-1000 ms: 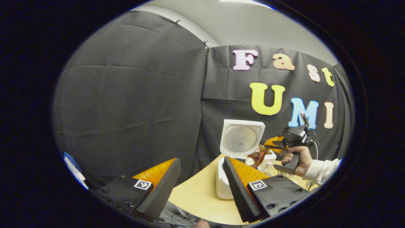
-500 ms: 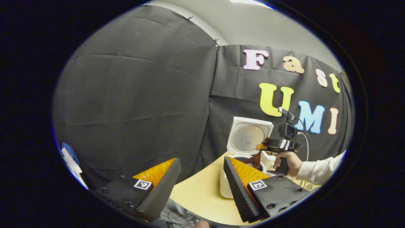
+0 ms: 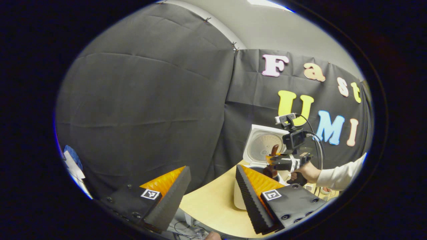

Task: Close the left gripper, press the button to open the rice cooker; take a wooden spoon from the chopstick holder with the right hand, scoop a spoonful of rice and pour it into the rice cooker, then put the wooden spoon back into the chopstick holder.

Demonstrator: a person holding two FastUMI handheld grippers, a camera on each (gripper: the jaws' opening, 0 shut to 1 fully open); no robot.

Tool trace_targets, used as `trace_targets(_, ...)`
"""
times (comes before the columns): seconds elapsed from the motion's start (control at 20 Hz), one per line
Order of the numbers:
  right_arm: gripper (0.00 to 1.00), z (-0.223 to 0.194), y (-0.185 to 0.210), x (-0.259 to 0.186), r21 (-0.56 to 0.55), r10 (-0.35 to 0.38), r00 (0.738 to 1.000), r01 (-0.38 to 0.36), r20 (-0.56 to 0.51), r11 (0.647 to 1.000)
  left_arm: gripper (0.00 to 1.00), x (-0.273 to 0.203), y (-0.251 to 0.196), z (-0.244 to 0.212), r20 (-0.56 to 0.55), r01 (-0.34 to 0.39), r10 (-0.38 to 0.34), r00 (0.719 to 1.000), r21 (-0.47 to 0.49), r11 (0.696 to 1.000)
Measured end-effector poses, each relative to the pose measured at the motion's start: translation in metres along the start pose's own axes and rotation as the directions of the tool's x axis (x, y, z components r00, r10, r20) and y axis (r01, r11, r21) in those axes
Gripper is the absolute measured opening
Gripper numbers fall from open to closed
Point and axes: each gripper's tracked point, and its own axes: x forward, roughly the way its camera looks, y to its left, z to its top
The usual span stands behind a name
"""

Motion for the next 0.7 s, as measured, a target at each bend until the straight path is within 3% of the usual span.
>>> trace_targets(0.2, 0.16, -0.002, 0.002, -0.004, -0.029, -0.010, 1.000, 0.009, -0.011, 1.000, 0.90, -0.012, 0.008, 0.008, 0.015, -0.004, 0.004, 1.000, -0.004, 1.000)
trace_targets(0.4, 0.15, 0.010, -0.017, -0.017, 0.187, 0.008, 1.000, -0.006, -0.008, 0.982, 0.90, -0.023, 0.014, 0.014, 0.032, 0.003, -0.002, 0.999, -0.028, 1.000)
trace_targets(0.5, 0.16, 0.016, -0.031, -0.036, 0.331, 0.024, 1.000, -0.019, -0.012, 0.943, 0.90, -0.031, 0.016, 0.015, 0.041, 0.012, -0.011, 0.999, -0.033, 0.999)
trace_targets(0.7, 0.16, 0.024, -0.069, -0.072, 0.585, -0.002, 1.000, -0.005, 0.011, 0.811, 0.90, -0.047, 0.019, 0.018, 0.057, 0.042, -0.040, 0.998, -0.034, 0.999)
